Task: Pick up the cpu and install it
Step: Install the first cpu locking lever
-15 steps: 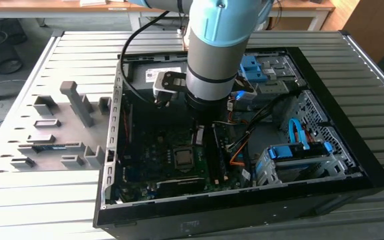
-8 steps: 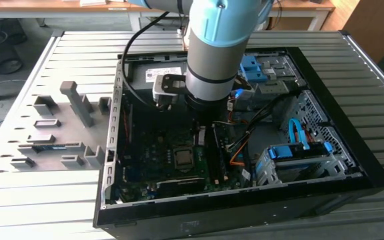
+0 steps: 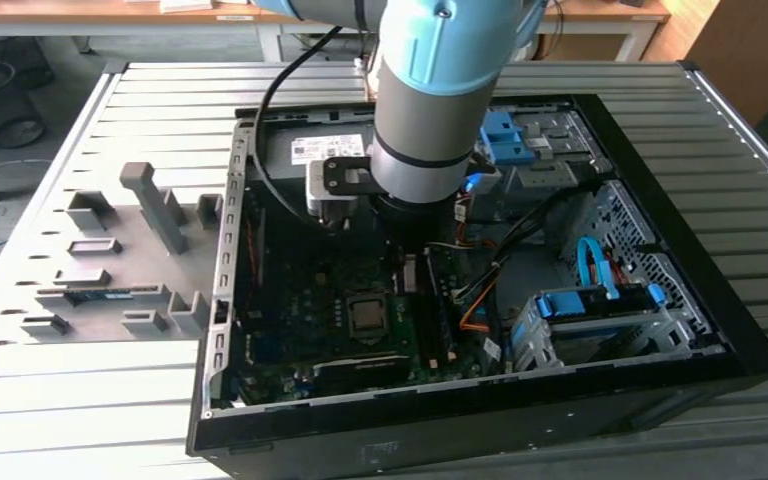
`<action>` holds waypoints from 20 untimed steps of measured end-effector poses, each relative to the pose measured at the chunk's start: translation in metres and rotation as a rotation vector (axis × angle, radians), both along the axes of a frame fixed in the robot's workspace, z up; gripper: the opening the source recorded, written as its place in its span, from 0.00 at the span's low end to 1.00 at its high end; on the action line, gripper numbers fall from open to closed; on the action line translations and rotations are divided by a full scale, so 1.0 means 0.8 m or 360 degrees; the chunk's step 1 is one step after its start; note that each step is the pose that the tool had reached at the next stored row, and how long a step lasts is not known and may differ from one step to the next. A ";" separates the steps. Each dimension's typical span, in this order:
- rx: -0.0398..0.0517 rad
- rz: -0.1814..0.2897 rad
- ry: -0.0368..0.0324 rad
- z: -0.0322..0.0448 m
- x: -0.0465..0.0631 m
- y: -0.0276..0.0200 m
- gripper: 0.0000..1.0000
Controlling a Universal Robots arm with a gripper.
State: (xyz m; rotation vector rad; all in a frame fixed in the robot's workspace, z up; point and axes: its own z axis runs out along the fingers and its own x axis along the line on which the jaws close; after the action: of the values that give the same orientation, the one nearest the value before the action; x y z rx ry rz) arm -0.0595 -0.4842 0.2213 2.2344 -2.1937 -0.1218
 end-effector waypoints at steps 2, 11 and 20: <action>0.0000 0.0000 0.0000 0.0000 -0.001 -0.0068 0.10; 0.0004 0.0000 0.0000 -0.0084 -0.001 -0.0363 0.10; 0.0005 0.0000 0.0001 -0.0183 -0.001 -0.0420 0.10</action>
State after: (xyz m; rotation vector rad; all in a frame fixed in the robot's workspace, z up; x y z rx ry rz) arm -0.0607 -0.5178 0.2067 2.2358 -2.1942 -0.1259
